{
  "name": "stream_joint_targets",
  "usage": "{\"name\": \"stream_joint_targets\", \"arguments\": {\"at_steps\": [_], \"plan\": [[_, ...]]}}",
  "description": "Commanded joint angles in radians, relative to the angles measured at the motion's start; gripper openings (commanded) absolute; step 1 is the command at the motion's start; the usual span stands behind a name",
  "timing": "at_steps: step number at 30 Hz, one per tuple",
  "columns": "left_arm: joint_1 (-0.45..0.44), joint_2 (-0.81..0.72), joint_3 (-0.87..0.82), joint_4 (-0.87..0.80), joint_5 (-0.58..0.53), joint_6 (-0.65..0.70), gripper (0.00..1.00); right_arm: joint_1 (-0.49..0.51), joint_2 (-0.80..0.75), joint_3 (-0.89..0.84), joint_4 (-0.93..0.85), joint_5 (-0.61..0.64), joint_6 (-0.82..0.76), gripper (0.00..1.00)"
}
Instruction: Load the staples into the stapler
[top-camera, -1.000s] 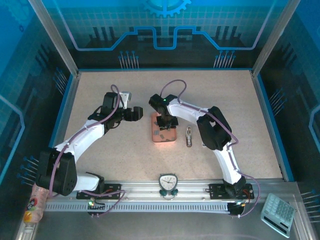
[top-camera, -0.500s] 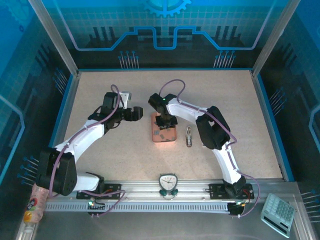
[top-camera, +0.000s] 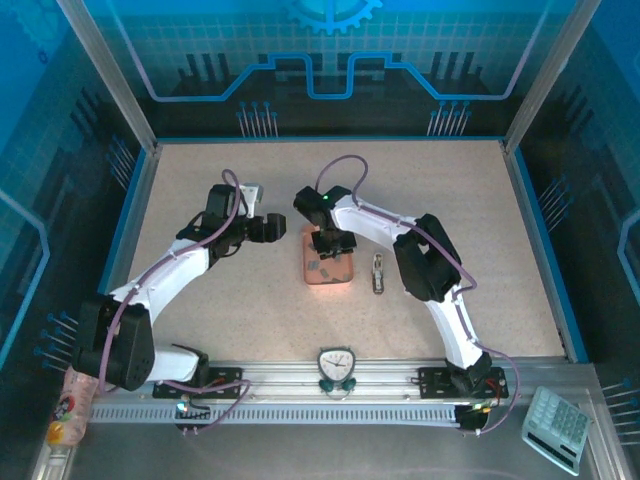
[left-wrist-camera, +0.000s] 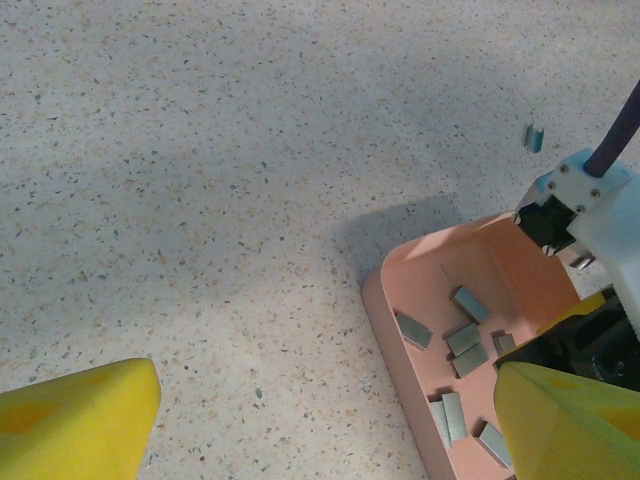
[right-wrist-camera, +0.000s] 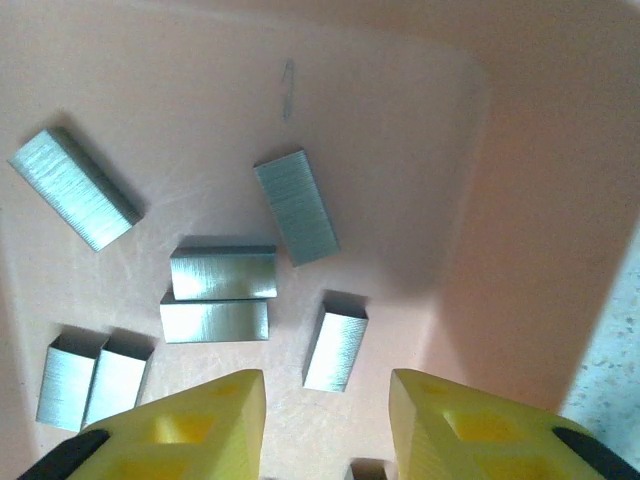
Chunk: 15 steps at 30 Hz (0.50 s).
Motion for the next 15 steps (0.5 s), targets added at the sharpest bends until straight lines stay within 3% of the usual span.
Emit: {"name": "stream_joint_targets", "arguments": {"at_steps": [1,15], "plan": [[0.007,0.005,-0.004,0.006,0.009,0.004,0.88,-0.006,-0.003,0.032,-0.072,0.021,0.019,0.39],[0.007,0.002,-0.004,0.005,0.007,0.008,0.88,-0.013,0.084,0.079,-0.112,-0.054,0.024,0.38]]}}
